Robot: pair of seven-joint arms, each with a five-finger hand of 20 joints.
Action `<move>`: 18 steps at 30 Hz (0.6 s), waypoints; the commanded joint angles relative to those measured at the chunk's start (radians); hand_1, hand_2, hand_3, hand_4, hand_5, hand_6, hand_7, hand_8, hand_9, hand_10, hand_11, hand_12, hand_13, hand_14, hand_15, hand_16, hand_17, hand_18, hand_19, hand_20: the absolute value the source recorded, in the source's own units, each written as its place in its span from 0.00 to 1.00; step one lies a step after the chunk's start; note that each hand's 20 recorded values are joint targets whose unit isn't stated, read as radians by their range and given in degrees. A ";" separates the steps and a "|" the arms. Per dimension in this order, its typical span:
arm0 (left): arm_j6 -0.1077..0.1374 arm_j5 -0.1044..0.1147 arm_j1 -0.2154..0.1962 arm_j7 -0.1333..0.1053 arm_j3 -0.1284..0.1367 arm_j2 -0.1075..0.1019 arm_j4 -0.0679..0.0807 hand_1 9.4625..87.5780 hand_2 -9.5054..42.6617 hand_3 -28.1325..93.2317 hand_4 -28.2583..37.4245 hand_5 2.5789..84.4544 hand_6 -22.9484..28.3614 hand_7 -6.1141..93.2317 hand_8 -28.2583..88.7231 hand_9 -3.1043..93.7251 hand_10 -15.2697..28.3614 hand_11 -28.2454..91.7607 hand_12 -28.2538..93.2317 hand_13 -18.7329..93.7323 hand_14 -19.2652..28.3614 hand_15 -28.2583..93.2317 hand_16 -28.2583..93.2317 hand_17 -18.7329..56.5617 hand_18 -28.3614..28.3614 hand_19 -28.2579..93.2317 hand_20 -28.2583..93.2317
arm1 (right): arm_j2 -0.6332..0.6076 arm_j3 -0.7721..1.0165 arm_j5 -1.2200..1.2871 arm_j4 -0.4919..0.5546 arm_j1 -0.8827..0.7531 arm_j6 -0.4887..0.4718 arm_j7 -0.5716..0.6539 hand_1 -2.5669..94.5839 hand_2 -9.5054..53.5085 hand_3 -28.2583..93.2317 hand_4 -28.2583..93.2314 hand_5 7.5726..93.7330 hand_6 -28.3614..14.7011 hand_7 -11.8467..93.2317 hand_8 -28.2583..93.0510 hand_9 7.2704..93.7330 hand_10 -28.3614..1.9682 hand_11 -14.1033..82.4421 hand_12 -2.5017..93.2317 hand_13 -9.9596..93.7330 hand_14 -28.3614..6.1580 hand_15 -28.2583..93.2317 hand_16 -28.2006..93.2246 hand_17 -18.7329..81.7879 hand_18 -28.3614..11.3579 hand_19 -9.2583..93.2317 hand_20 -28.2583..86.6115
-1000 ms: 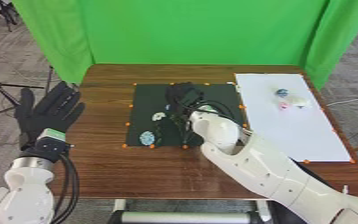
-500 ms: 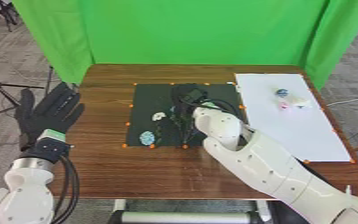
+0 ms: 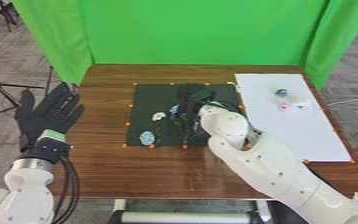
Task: Arrange flowers
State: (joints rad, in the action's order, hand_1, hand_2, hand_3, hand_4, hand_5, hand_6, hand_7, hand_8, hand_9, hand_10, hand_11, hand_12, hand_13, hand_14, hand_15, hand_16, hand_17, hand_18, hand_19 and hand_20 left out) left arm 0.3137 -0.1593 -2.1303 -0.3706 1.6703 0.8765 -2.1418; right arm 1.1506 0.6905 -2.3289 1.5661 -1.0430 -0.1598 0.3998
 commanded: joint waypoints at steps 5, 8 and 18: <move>-0.020 -0.011 -0.046 -0.018 0.027 0.013 -0.020 0.19 0.46 0.79 0.00 0.44 0.60 0.25 0.16 0.36 0.67 0.44 0.33 0.35 0.68 0.56 0.18 0.17 0.74 0.51 0.34 | -0.210 0.274 0.070 0.106 -0.111 0.048 0.156 0.40 0.00 0.87 0.00 0.48 0.53 0.27 0.13 0.48 0.39 0.26 0.16 0.71 0.47 0.70 0.41 0.53 0.11 0.93 0.58; -0.014 -0.003 -0.061 -0.036 0.035 0.008 -0.026 0.19 0.47 0.79 0.00 0.44 0.59 0.25 0.16 0.36 0.67 0.44 0.33 0.35 0.68 0.56 0.18 0.17 0.74 0.51 0.35 | -0.261 0.334 0.088 0.084 -0.134 0.031 0.192 0.40 0.00 0.88 0.01 0.45 0.51 0.26 0.13 0.43 0.37 0.25 0.15 0.70 0.46 0.71 0.40 0.53 0.11 0.94 0.58; -0.010 -0.010 -0.075 -0.028 0.046 0.018 -0.031 0.18 0.47 0.79 0.00 0.45 0.60 0.25 0.16 0.36 0.67 0.44 0.33 0.35 0.69 0.57 0.18 0.17 0.74 0.51 0.35 | -0.322 0.404 0.156 0.001 -0.128 -0.090 0.270 0.40 0.00 0.87 0.01 0.42 0.49 0.25 0.14 0.39 0.36 0.27 0.13 0.70 0.42 0.78 0.40 0.53 0.11 0.94 0.56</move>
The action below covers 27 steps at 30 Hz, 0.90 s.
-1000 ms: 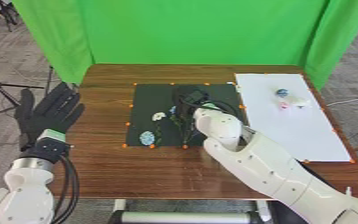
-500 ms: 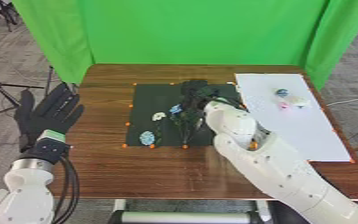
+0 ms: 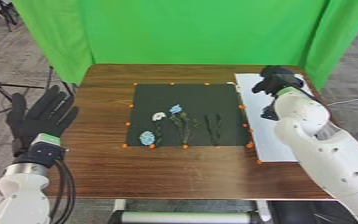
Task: Arrange flowers
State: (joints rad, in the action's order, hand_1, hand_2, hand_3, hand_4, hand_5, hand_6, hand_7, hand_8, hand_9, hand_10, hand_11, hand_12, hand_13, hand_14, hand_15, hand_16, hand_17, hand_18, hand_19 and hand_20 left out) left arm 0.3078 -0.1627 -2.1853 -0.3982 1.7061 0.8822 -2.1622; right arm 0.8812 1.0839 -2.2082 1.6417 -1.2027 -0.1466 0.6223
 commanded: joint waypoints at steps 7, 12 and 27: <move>-0.019 -0.020 -0.016 0.028 0.005 0.020 -0.006 0.19 0.47 0.79 0.00 0.45 0.60 0.26 0.16 0.36 0.67 0.45 0.33 0.36 0.69 0.58 0.18 0.17 0.74 0.52 0.35 | -0.035 -0.007 0.047 -0.116 0.065 -0.199 0.075 0.41 0.00 0.87 0.01 0.44 0.49 0.25 0.14 0.40 0.36 0.27 0.13 0.70 0.41 0.81 0.40 0.53 0.10 0.95 0.56; -0.020 -0.023 -0.008 0.035 0.004 0.019 -0.005 0.19 0.47 0.79 0.00 0.46 0.60 0.26 0.16 0.37 0.67 0.45 0.33 0.36 0.69 0.58 0.18 0.17 0.74 0.52 0.35 | -0.034 -0.004 0.073 -0.122 0.060 -0.250 0.086 0.41 0.00 0.87 0.01 0.44 0.48 0.24 0.14 0.37 0.36 0.26 0.13 0.69 0.40 0.81 0.40 0.53 0.09 0.95 0.56; -0.027 -0.033 -0.012 0.046 0.006 0.022 -0.008 0.19 0.48 0.79 0.00 0.48 0.62 0.28 0.16 0.38 0.68 0.46 0.33 0.37 0.70 0.60 0.17 0.17 0.74 0.52 0.35 | -0.014 -0.048 0.085 -0.172 0.074 -0.316 0.108 0.47 0.03 0.88 0.01 0.49 0.47 0.24 0.14 0.47 0.37 0.28 0.12 0.72 0.43 0.78 0.39 0.54 0.09 0.94 0.55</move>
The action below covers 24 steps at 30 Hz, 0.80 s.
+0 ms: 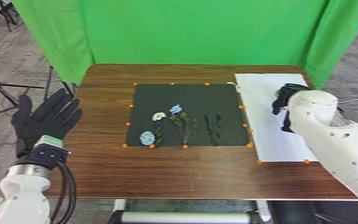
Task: Arrange flowers
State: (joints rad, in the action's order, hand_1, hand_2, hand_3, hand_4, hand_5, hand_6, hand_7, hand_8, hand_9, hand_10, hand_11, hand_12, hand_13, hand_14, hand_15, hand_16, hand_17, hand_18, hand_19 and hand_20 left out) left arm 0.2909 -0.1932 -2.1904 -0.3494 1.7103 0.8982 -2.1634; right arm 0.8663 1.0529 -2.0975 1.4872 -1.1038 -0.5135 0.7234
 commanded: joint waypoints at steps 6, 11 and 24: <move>0.003 0.002 -0.012 -0.008 0.004 0.006 -0.011 0.19 0.48 0.79 0.00 0.48 0.62 0.28 0.15 0.38 0.68 0.46 0.33 0.37 0.70 0.60 0.17 0.17 0.74 0.52 0.35 | 0.002 -0.029 -0.045 -0.013 -0.036 0.101 0.010 0.62 0.02 0.84 0.00 0.61 0.56 0.28 0.13 0.70 0.50 0.29 0.23 0.76 0.61 0.70 0.50 0.56 0.16 0.93 0.55; -0.002 0.001 -0.013 -0.004 0.005 0.010 -0.009 0.21 0.47 0.79 0.00 0.47 0.61 0.28 0.15 0.38 0.67 0.46 0.33 0.36 0.69 0.59 0.17 0.17 0.74 0.52 0.35 | -0.004 -0.043 -0.091 0.004 -0.049 0.160 -0.015 0.73 0.00 0.79 0.00 0.70 0.63 0.36 0.23 0.84 0.64 0.23 0.41 0.81 0.73 0.56 0.58 0.60 0.29 0.87 0.54; 0.007 0.004 -0.026 -0.015 0.015 0.007 -0.015 0.21 0.47 0.79 0.00 0.47 0.61 0.27 0.16 0.38 0.68 0.46 0.33 0.36 0.69 0.59 0.17 0.17 0.74 0.52 0.35 | 0.002 -0.092 -0.220 0.161 -0.048 0.420 -0.033 0.74 0.00 0.80 0.00 0.77 0.62 0.39 0.25 0.90 0.64 0.25 0.46 0.85 0.72 0.54 0.61 0.61 0.25 0.89 0.55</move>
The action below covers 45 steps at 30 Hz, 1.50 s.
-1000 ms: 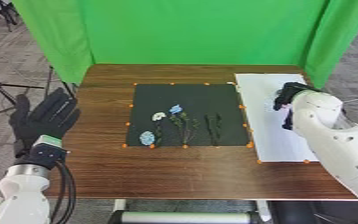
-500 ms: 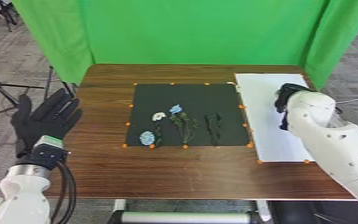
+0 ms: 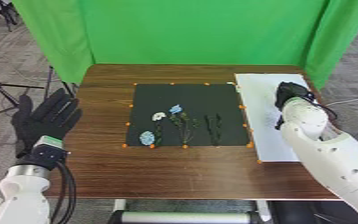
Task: Arrange flowers
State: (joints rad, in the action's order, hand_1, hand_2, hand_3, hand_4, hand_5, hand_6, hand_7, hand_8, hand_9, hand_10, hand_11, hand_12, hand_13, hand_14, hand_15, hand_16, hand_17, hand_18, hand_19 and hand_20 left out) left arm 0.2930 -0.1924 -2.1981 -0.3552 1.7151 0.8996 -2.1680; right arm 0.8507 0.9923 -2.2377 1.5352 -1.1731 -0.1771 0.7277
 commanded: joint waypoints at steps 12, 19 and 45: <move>-0.003 0.000 0.001 0.004 -0.007 0.006 -0.003 0.21 0.47 0.79 0.00 0.47 0.61 0.27 0.16 0.37 0.68 0.46 0.33 0.36 0.70 0.59 0.17 0.17 0.74 0.52 0.34 | 0.206 -0.153 -0.044 0.154 0.101 0.081 -0.128 0.74 0.00 0.80 0.00 0.77 0.62 0.39 0.26 0.89 0.65 0.25 0.47 0.85 0.72 0.55 0.61 0.61 0.24 0.89 0.56; -0.008 -0.009 0.024 0.025 -0.016 0.005 0.005 0.21 0.47 0.79 0.00 0.47 0.61 0.27 0.16 0.37 0.68 0.46 0.33 0.36 0.70 0.59 0.17 0.17 0.74 0.52 0.34 | 0.284 -0.211 -0.062 0.149 0.089 0.048 -0.151 0.74 0.00 0.80 0.00 0.77 0.62 0.39 0.26 0.89 0.65 0.25 0.47 0.85 0.73 0.56 0.61 0.61 0.24 0.89 0.56; 0.010 -0.025 0.035 0.048 -0.024 0.000 0.009 0.21 0.47 0.79 0.00 0.47 0.61 0.27 0.16 0.37 0.67 0.46 0.33 0.35 0.68 0.58 0.17 0.17 0.74 0.52 0.34 | 0.368 -0.223 -0.102 0.079 0.027 0.079 -0.140 0.71 0.00 0.80 0.00 0.73 0.61 0.38 0.23 0.86 0.64 0.25 0.44 0.82 0.72 0.57 0.60 0.58 0.20 0.87 0.59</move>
State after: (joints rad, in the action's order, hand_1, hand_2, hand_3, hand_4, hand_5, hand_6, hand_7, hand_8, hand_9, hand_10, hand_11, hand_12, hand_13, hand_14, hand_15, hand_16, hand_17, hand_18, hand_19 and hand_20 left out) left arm 0.3027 -0.2205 -2.1562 -0.3111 1.6874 0.8963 -2.1588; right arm 1.2134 0.7557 -2.3391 1.5867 -1.1536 -0.0740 0.5818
